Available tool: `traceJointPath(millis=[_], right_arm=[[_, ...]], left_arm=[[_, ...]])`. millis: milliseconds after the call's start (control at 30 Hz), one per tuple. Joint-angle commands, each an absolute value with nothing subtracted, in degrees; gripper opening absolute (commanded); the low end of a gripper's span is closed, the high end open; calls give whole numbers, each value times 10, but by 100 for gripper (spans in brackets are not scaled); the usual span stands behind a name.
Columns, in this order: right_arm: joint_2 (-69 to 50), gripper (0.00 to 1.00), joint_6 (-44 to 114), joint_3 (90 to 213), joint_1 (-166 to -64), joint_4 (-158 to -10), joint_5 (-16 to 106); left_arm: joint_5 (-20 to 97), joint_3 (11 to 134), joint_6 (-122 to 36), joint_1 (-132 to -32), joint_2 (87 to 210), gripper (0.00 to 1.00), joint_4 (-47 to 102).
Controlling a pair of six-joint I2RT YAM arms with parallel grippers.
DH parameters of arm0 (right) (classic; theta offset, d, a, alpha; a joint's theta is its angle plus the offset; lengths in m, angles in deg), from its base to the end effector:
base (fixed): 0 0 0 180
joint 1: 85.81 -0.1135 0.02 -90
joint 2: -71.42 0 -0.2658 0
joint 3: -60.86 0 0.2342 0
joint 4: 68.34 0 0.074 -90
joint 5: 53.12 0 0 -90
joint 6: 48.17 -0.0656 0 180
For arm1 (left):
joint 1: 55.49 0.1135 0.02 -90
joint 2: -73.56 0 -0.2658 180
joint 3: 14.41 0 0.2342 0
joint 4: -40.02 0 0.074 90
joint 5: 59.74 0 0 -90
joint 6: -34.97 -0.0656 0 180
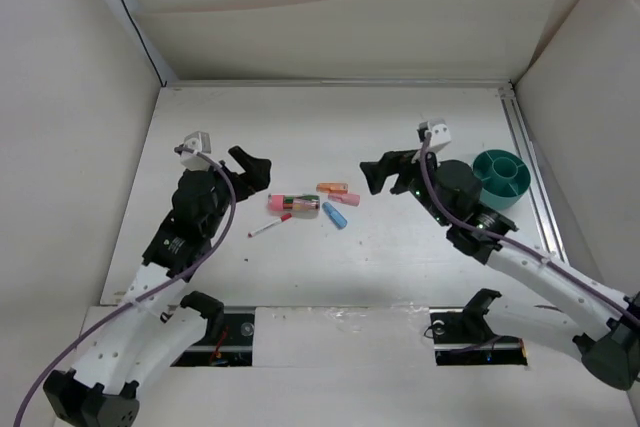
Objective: Sort the stationery into containers
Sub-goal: Pick up the stationery from the center of the board.
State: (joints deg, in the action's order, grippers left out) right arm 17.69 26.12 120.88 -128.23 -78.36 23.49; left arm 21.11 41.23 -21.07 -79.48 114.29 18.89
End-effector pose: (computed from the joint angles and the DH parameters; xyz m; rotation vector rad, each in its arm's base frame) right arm 0.1823 0.1460 0.3445 -0.2054 1.6538 0.5840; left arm 0.1713 -0.0648 0.3322 -0.2713 1.6954 -0.6242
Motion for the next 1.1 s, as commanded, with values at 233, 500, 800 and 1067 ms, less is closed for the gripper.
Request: traceJointPath(millis=[233, 500, 800, 1067], right_arm=[[66, 12, 256, 1287, -1291, -759, 325], [-106, 0, 316, 1408, -1333, -797, 360], [-388, 56, 404, 1664, -1373, -937, 385], [-473, 77, 423, 1706, -1378, -936, 430]], left_arm=[[86, 447, -104, -794, 1077, 99, 81], [50, 463, -73, -794, 1063, 99, 14], [53, 468, -90, -794, 1057, 99, -9], [20, 487, -88, -794, 995, 31, -49]])
